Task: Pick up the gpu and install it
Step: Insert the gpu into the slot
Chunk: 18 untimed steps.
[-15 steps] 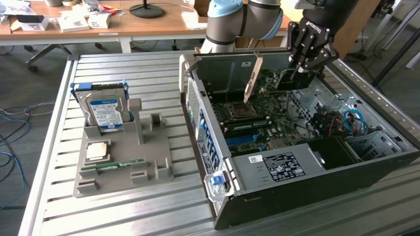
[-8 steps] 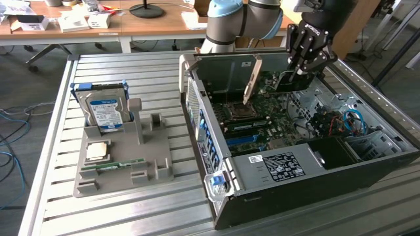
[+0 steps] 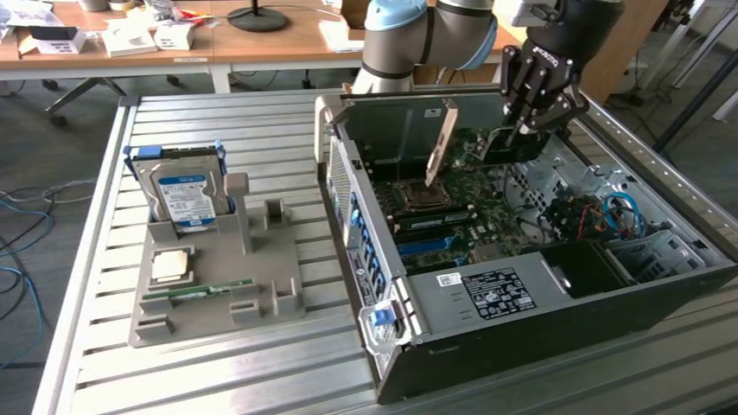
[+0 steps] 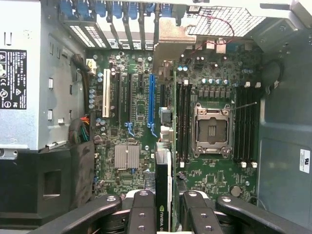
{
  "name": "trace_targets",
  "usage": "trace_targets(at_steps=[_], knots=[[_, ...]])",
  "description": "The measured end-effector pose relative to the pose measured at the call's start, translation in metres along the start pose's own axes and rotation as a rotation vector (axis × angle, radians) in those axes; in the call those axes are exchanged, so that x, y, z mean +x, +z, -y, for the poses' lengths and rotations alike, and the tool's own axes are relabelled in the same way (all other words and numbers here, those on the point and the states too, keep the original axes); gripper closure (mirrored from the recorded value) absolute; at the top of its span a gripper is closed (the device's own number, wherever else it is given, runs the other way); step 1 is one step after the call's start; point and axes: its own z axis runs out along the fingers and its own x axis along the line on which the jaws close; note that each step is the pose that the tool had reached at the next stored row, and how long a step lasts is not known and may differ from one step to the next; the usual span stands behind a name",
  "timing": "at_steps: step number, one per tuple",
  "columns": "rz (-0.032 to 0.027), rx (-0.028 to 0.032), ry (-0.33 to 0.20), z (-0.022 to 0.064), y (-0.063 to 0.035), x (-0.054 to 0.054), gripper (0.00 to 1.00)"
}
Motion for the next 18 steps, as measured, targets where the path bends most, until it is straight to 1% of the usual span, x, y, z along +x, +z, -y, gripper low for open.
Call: trace_targets(at_steps=[14, 15, 18], knots=[[0.0088, 0.0162, -0.001, -0.0048, 0.0077, 0.0002, 0.73], [0.0092, 0.0172, -0.001, -0.0051, 0.0081, 0.0002, 0.73], [0.0093, 0.0177, -0.001, -0.0052, 0.0084, 0.0002, 0.73]])
